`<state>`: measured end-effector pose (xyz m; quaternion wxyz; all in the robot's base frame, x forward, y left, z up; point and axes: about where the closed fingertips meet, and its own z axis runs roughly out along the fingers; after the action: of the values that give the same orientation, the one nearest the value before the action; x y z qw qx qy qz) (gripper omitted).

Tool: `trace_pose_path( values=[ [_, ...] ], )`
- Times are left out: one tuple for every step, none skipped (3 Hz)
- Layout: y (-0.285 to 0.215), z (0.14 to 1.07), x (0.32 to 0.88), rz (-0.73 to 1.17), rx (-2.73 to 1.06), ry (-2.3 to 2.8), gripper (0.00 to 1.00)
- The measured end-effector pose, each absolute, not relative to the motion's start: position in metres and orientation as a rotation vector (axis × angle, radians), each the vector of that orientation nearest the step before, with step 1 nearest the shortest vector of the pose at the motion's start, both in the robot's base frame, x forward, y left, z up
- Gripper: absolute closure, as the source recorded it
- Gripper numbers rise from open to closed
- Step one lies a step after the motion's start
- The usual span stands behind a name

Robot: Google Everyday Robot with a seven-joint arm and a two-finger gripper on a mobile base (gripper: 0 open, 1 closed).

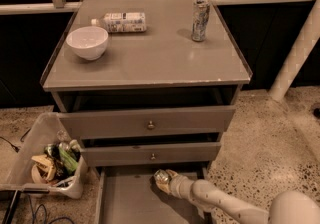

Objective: Pick 7up can from bottom drawer and place on counter

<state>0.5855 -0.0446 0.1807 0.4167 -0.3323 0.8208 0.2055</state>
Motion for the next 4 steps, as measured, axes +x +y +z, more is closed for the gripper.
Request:
trace_pose_path(
  values=[
    [-0.042, 0.198, 0.579, 0.629, -1.000, 2.066, 1.00],
    [-0.030, 0.200, 0.560, 0.722, -1.056, 2.056, 1.00],
    [-0.025, 0.195, 0.557, 0.710, -1.054, 2.063, 1.00],
    [-0.041, 0.210, 0.546, 0.628, -1.039, 2.053, 1.00]
  ],
)
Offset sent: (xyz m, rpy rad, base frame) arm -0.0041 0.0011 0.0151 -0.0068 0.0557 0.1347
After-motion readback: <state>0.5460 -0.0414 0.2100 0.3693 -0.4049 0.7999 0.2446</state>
